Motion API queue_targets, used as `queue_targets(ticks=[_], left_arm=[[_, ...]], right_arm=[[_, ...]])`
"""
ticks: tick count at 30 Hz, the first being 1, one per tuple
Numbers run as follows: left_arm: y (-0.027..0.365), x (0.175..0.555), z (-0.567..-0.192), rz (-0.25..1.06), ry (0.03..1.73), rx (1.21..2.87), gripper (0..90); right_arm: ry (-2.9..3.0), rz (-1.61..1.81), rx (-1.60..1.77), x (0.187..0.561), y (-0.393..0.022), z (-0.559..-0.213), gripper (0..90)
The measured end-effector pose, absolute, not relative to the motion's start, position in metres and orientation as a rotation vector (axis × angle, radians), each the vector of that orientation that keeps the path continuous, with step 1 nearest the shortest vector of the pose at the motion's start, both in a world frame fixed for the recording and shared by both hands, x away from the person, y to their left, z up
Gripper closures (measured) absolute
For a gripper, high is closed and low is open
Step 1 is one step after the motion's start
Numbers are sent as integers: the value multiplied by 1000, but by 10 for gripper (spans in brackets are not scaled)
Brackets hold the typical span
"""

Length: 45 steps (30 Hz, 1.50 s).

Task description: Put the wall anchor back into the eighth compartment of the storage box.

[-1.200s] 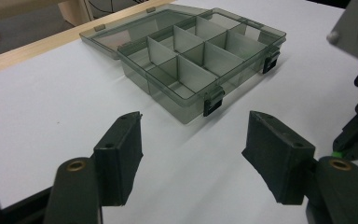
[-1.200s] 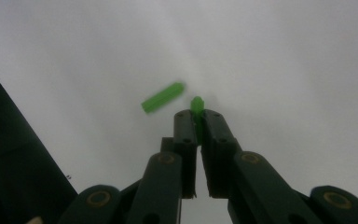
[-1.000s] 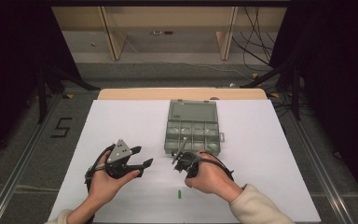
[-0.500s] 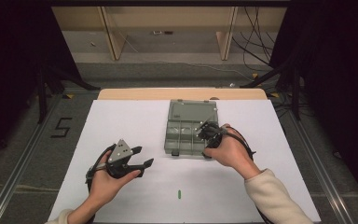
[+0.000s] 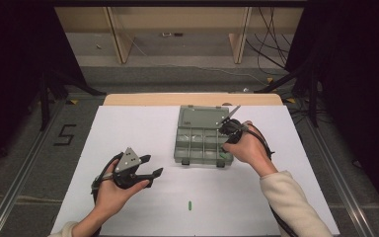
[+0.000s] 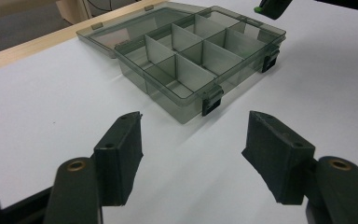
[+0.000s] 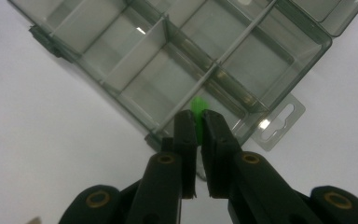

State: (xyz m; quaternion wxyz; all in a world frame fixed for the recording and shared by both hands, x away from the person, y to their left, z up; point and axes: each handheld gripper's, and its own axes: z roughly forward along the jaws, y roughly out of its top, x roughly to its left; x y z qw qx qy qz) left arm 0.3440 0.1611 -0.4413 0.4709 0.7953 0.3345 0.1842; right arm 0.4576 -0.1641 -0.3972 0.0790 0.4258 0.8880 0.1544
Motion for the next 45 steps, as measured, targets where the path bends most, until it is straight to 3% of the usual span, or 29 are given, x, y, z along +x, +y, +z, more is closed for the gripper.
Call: queue_targets(ticks=[19,28,37,45], left_arm=[[161,344,-441,445,814,1947,362],[161,344,-441,446,816,1948,362],[162,343,-441,451,812,1950,363],[161,343,-441,456,815,1949,363]], right_arm=[[2668,365,1270,465,-166,-412,843],[2659,381,1252,461,-162,-408,730],[2765,486,1230,431,-138,-396,627],[2890,493,1182,402,-107,-403,602]])
